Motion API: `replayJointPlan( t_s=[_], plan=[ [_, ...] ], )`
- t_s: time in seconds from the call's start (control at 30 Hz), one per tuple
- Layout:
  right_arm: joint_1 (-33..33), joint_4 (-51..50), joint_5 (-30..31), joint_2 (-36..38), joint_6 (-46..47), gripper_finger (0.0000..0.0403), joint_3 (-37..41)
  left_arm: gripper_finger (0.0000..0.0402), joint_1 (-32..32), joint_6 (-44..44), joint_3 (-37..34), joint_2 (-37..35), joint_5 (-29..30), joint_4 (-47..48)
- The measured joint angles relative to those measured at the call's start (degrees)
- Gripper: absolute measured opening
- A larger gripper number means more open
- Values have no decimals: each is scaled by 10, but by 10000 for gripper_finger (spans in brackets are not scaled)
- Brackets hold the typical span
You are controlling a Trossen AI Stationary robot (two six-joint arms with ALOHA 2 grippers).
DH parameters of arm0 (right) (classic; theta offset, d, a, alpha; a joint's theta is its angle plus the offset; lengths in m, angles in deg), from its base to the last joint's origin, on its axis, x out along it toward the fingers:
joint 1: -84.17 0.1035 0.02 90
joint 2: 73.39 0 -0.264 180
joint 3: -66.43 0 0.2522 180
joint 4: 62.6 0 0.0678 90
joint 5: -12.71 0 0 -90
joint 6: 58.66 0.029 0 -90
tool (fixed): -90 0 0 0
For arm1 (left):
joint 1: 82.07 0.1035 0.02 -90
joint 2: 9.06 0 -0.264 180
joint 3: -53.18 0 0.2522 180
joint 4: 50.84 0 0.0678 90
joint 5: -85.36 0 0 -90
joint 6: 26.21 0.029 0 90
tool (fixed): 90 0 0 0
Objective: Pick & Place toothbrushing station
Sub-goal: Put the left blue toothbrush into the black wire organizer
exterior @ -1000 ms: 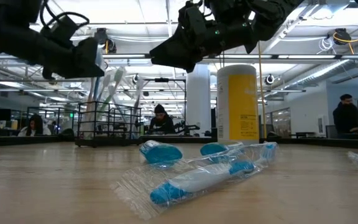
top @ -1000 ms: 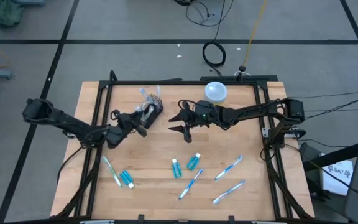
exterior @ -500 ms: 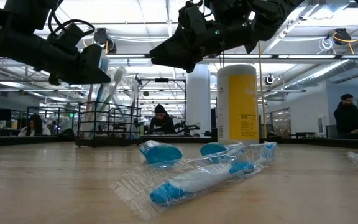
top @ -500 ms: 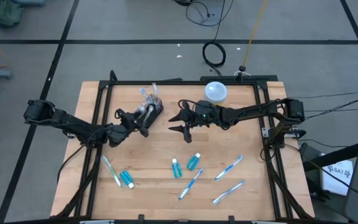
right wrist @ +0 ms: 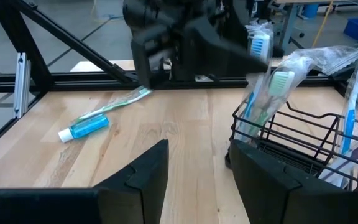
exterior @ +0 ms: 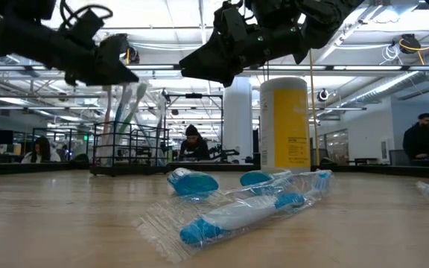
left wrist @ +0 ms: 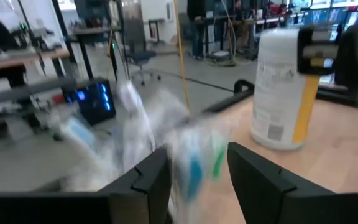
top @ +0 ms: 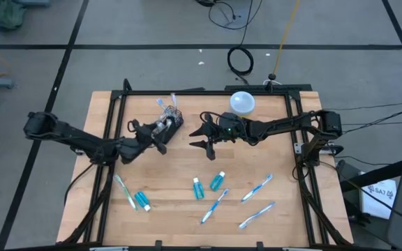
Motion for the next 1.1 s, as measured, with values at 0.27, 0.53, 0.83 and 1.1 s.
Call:
replayJointPlan(
  t_s=[0.27,0.53,0.83,1.1],
  plan=[
    [0,-2,0,0,11,167,0,161,-10,87,31,-40,11,-1],
    [0,-14,0,0,21,167,0,161,-12,112,31,-41,45,21],
    [1,-17,0,0,19,167,0,161,-11,122,31,-41,94,44],
    [1,-17,0,0,18,167,0,161,5,16,31,-36,76,148]
  ],
)
